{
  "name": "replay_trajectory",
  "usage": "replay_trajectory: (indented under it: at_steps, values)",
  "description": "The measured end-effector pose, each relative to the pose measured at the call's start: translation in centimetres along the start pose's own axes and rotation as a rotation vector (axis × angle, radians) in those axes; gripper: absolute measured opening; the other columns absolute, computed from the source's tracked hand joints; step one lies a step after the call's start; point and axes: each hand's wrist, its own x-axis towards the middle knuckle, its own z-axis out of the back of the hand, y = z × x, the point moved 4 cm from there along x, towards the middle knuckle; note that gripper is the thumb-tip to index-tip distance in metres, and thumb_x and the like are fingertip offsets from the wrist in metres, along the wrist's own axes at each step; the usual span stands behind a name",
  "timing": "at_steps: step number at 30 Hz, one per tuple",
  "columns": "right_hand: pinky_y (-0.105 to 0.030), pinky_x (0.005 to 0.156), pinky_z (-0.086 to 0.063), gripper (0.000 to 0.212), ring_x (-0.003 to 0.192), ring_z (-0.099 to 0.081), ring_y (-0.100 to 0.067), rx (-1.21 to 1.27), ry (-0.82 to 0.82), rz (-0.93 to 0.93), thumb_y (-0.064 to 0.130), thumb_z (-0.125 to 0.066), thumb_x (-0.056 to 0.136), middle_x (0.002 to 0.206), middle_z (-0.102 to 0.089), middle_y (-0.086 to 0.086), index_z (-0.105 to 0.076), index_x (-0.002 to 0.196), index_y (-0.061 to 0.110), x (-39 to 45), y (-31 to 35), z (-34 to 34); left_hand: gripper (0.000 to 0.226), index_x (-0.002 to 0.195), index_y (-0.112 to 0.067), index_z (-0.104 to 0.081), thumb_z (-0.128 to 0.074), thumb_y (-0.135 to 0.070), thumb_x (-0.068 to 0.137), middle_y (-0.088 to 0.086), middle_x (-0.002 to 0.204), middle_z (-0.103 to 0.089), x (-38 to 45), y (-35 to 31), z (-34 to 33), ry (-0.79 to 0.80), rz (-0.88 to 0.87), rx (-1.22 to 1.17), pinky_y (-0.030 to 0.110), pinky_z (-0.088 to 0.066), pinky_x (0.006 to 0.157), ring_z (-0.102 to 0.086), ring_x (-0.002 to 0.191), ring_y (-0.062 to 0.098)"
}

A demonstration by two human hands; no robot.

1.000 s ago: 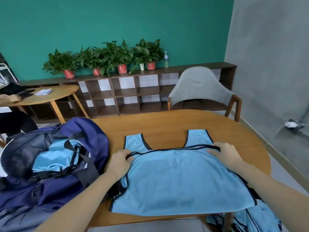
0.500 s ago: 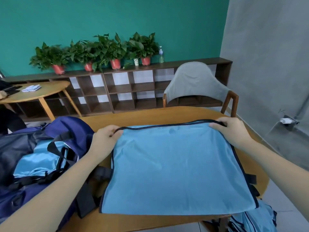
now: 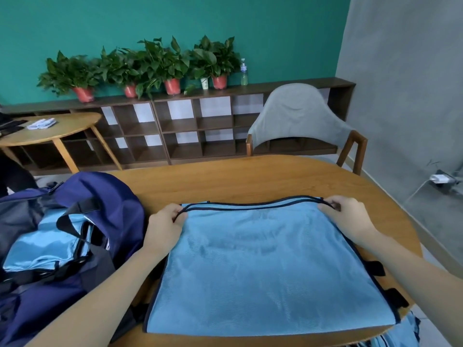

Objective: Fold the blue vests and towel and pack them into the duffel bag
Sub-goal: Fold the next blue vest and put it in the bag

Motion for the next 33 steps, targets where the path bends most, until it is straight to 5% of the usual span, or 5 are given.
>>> replay_trajectory:
  at_steps: [11, 19, 27, 31, 33]
  values:
    - [-0.038, 0.09, -0.055, 0.049, 0.109, -0.064, -0.025, -0.075, 0.022, -0.109, 0.052, -0.059, 0.096, 0.117, -0.069, -0.004, -0.062, 0.127, 0.015, 1.9, 2.8, 1.4, 0.034, 0.124, -0.026, -0.058, -0.057, -0.047, 0.096, 0.003, 0.113, -0.069, 2.7, -1.7, 1.5, 0.074, 0.09, 0.187, 0.039, -0.052, 0.085, -0.063, 0.103, 0.028]
    - [-0.033, 0.12, -0.029, 0.074, 0.143, -0.036, -0.012, -0.421, 0.32, 0.311, 0.074, -0.04, 0.09, 0.154, -0.044, 0.007, -0.047, 0.147, 0.027, -5.0, 4.3, -4.2, 0.055, 0.15, -0.027, -0.042, -0.046, -0.052, 0.101, -0.002, 0.154, -0.041, -9.0, -4.7, -3.1, 0.278, -0.177, 0.349, 0.038, -0.025, 0.118, -0.032, 0.145, 0.02]
    - [-0.046, 0.126, 0.003, 0.091, 0.155, 0.009, -0.024, -0.606, 0.407, 0.191, 0.089, -0.008, 0.082, 0.169, 0.003, 0.002, -0.006, 0.16, 0.041, -6.6, 2.9, -5.3, 0.082, 0.159, -0.04, -0.007, -0.006, -0.081, 0.089, 0.008, 0.169, -0.002, -12.0, -3.9, -4.8, 0.358, -0.134, 0.571, 0.048, 0.0, 0.124, 0.004, 0.154, 0.032]
    - [-0.043, 0.114, -0.032, 0.092, 0.144, -0.033, -0.033, -0.856, 0.298, 0.118, 0.088, -0.004, 0.084, 0.158, -0.035, -0.013, -0.02, 0.157, 0.036, -7.7, 3.7, -4.0, 0.076, 0.159, -0.039, -0.016, -0.008, -0.077, 0.093, 0.004, 0.168, -0.013, -7.3, -4.3, -5.2, 0.38, -0.34, 0.617, 0.047, -0.003, 0.125, -0.004, 0.155, 0.028]
    - [-0.032, 0.073, -0.05, 0.089, 0.09, -0.064, -0.02, -0.989, 0.121, 0.154, 0.087, -0.006, 0.085, 0.099, -0.069, -0.002, -0.06, 0.12, 0.026, -8.0, 5.4, -2.7, 0.075, 0.159, -0.032, -0.02, -0.002, -0.071, 0.097, 0.007, 0.166, -0.021, -2.9, -4.3, -4.9, 0.275, -0.41, 0.864, 0.055, -0.004, 0.122, -0.011, 0.153, 0.033]
